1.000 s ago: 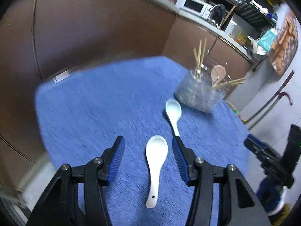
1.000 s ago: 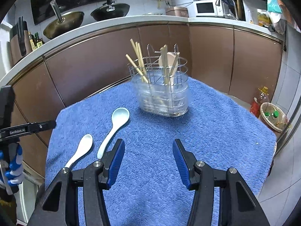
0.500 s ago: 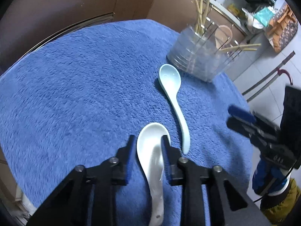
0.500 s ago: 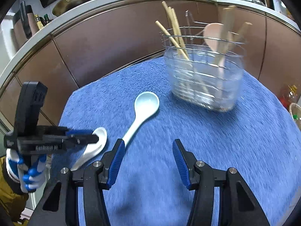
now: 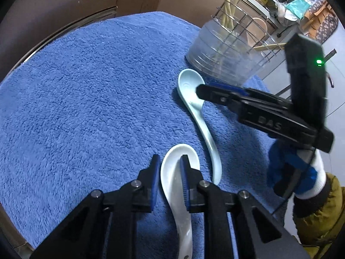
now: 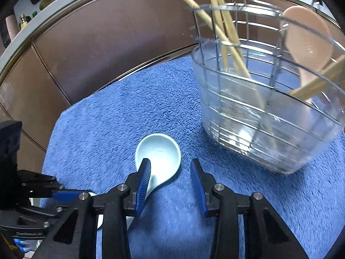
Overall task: Organize utensils
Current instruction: 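Close the left tool on the white spoon while the right tool grasps the light-blue spoon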
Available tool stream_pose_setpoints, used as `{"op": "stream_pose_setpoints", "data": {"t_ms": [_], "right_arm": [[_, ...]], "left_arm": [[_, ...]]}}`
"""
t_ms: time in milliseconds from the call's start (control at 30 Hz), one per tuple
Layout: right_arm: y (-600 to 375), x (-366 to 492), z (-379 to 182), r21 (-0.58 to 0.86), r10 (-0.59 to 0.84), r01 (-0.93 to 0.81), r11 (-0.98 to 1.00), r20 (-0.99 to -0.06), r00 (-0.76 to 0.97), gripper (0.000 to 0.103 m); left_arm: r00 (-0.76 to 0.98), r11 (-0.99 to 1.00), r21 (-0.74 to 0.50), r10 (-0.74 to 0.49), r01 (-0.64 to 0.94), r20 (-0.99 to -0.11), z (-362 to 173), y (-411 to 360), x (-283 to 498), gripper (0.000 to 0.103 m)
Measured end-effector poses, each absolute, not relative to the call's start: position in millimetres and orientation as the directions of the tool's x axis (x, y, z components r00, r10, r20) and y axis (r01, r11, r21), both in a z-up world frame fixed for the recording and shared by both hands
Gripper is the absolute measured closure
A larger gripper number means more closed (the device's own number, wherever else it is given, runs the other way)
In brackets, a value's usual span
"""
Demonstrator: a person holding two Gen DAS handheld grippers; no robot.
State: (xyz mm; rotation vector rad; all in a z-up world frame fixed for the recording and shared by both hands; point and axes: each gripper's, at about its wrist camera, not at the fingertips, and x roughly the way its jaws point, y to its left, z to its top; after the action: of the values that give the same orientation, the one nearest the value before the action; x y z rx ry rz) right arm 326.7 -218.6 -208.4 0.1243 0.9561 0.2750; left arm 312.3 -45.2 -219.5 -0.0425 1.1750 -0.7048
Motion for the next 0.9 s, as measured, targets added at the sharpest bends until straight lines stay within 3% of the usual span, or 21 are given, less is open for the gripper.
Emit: {"op": "stream_pose_setpoints", "data": {"t_ms": [133, 267, 400, 667, 900], "right_arm": [[-217.5, 338.2, -216.6, 0.248, 0.314, -0.195, 0.949, -0.794, 0.521, 0.071], [-221.6, 342.9, -216.9, 0.260, 0.329, -0.204, 0.944, -0.789, 0.519, 0.093], [-225.1, 331.4, -210.8, 0.252, 0.339, -0.232, 0.940, -0.785, 0.518, 0.095], [-238.0, 275.6, -198.1, 0.234, 0.338, -0.256, 0.938, -0.782, 0.524, 0.096], [-240.0, 223.9, -195.3, 0.173, 0.315, -0.318, 0.932, -0.820, 0.477, 0.097]], "left_arm": [[0.197, 0.783, -0.388, -0.531, 0.486, -0.824, -219.7, -44.6, 313.4, 0.086], [0.223, 0.793, -0.362, -0.515, 0.490, -0.827, -220.4, -48.9, 310.6, 0.088], [0.252, 0.807, -0.342, -0.501, 0.481, -0.828, -220.0, -47.5, 306.3, 0.095], [0.324, 0.836, -0.342, -0.496, 0.430, -0.805, -211.6, -42.3, 287.6, 0.099], [0.362, 0.848, -0.251, -0.442, 0.467, -0.821, -202.8, -50.3, 251.9, 0.099]]}}
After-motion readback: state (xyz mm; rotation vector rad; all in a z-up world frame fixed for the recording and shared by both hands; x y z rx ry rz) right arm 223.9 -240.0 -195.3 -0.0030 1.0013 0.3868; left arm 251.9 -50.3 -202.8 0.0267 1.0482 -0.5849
